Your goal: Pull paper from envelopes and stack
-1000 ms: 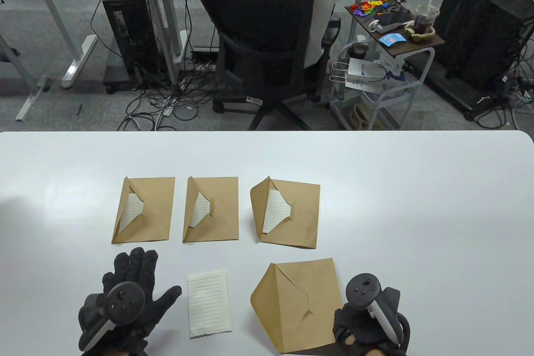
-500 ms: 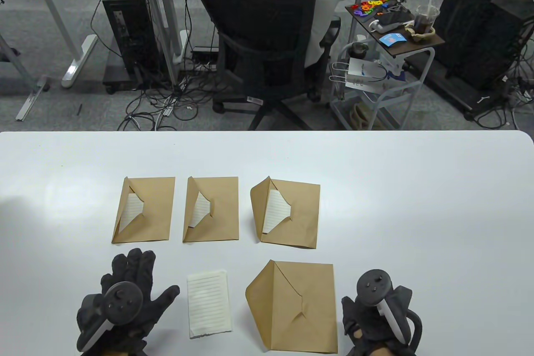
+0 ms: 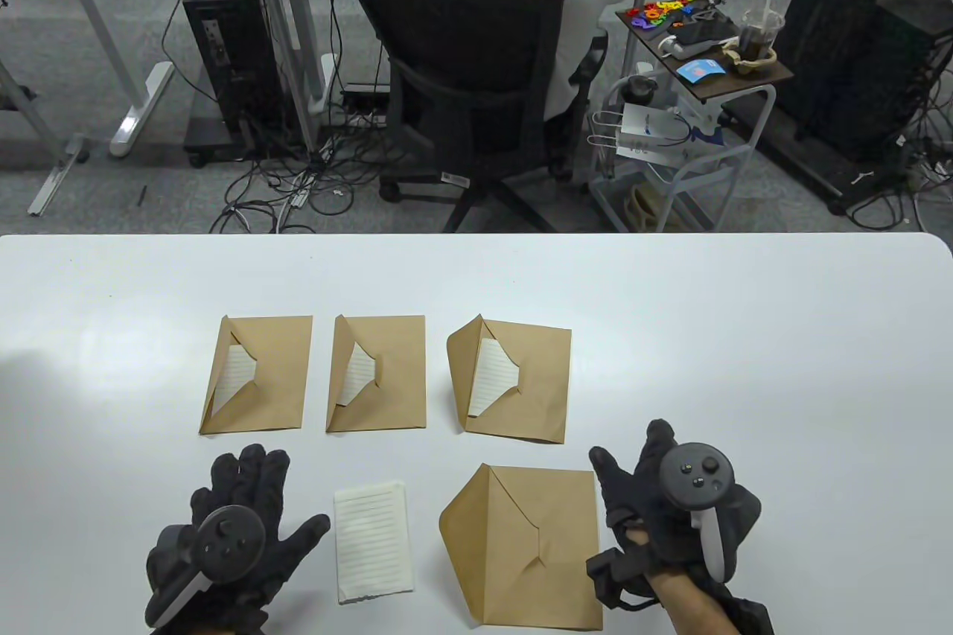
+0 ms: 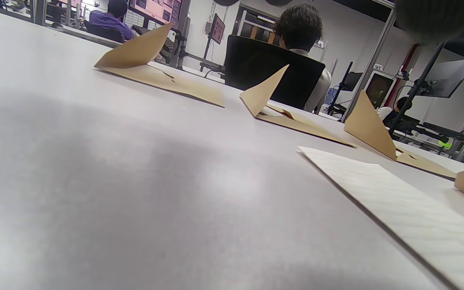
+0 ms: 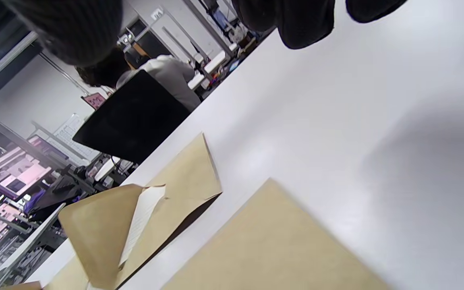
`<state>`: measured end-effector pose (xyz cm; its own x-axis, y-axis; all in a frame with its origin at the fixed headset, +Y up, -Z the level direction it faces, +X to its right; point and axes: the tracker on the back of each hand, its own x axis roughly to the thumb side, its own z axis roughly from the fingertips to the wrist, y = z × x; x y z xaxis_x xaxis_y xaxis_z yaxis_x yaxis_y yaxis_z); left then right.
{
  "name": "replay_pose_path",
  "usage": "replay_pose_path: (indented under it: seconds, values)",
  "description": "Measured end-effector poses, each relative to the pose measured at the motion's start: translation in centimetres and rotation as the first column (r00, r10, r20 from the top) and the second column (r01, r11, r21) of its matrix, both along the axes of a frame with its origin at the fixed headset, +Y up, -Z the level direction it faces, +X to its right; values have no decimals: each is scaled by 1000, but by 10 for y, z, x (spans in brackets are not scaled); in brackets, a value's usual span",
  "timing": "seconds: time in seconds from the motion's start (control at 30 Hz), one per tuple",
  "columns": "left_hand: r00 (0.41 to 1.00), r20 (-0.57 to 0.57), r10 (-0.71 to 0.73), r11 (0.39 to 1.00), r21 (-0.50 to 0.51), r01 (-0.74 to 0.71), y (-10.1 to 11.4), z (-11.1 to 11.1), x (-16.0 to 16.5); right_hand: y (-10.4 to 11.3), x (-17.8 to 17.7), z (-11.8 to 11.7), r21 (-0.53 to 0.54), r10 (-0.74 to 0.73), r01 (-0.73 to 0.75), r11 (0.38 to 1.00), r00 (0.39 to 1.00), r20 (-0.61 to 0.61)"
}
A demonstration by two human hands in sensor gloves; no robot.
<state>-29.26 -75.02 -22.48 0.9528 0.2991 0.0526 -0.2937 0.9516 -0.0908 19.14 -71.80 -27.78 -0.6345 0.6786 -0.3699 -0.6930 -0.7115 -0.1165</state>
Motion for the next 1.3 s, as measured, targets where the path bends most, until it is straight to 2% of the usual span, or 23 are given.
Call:
replay_pose_path:
  seconds: [0.13, 0.3, 0.5, 0.63, 0.87, 0.93, 1.0, 1.17, 1.3]
  values:
    - [1000, 9, -2, 1000, 6, 2, 0, 0, 1, -1, -18, -40, -94, -65, 66, 993, 998, 20]
    - [1000, 17, 0, 1000, 5, 0, 0, 1, 2, -14, -40, -91, -208, 0, 18, 978, 996, 90]
    - [1000, 25, 6, 1000, -3, -5, -1, 0, 3, -31, -62, -125, -322, 62, -17, 946, 990, 129]
    - [999, 34, 10, 1000, -1, -10, -1, 1, 4, -45, -70, -134, -374, 142, -73, 925, 977, 160]
    - [998, 57, 9, 1000, -6, -9, -1, 1, 7, -58, -89, -144, -385, 297, -206, 900, 935, 193]
    - [998, 66, 5, 1000, -11, -5, -1, 0, 8, -59, -93, -148, -390, 393, -306, 868, 905, 164]
    - [998, 70, 5, 1000, -15, -4, -1, 0, 9, -57, -96, -151, -347, 378, -298, 889, 906, 190]
    - [996, 93, 5, 999, -36, -1, -3, 0, 14, -55, -92, -154, -315, 404, -323, 893, 882, 242]
    - [995, 99, 10, 999, -45, -6, -4, 1, 16, -57, -88, -156, -325, 372, -279, 904, 888, 270]
